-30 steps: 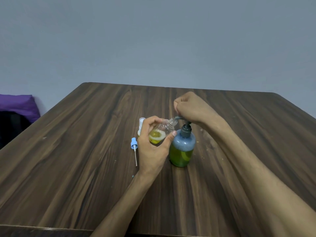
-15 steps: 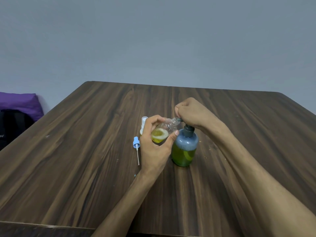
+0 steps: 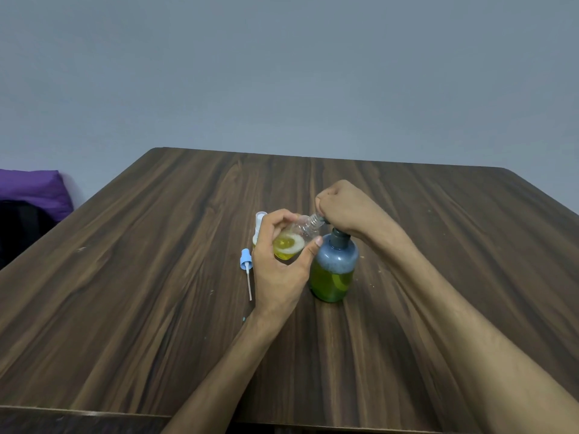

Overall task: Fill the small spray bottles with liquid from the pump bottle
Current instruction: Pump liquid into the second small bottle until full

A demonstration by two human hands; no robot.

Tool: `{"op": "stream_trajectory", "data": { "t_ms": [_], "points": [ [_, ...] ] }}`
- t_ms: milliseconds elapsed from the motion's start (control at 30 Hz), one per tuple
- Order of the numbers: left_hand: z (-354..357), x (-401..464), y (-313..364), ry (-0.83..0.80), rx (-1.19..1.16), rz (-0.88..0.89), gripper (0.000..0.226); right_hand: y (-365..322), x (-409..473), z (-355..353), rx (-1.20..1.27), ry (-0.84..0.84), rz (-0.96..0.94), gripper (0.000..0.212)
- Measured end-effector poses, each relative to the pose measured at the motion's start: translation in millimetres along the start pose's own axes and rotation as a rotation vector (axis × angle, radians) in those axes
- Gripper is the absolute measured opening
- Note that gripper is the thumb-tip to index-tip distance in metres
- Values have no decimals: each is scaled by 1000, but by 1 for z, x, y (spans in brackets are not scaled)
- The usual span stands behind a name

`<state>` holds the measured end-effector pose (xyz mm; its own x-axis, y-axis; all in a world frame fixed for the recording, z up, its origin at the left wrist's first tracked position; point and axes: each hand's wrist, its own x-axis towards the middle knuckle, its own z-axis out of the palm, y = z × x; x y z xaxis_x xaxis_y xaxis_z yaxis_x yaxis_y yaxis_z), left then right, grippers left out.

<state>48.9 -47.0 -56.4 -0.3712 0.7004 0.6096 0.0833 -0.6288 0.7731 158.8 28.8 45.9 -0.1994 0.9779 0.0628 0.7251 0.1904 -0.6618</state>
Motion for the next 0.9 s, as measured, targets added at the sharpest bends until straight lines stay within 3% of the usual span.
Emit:
{"op": "stream_trajectory", "data": {
  "t_ms": [500,633,900],
  "points": [
    [-1,0,0,-2,0,4,46,-6,1,-6,57,-16,-31,22],
    [0,0,0,10,-4,11,46,-5,1,-1,-19,-63,39,23],
    [-1,0,0,4,-16,-16,46,-8,-3,-7,-6,-49,-31,24]
  ]
}}
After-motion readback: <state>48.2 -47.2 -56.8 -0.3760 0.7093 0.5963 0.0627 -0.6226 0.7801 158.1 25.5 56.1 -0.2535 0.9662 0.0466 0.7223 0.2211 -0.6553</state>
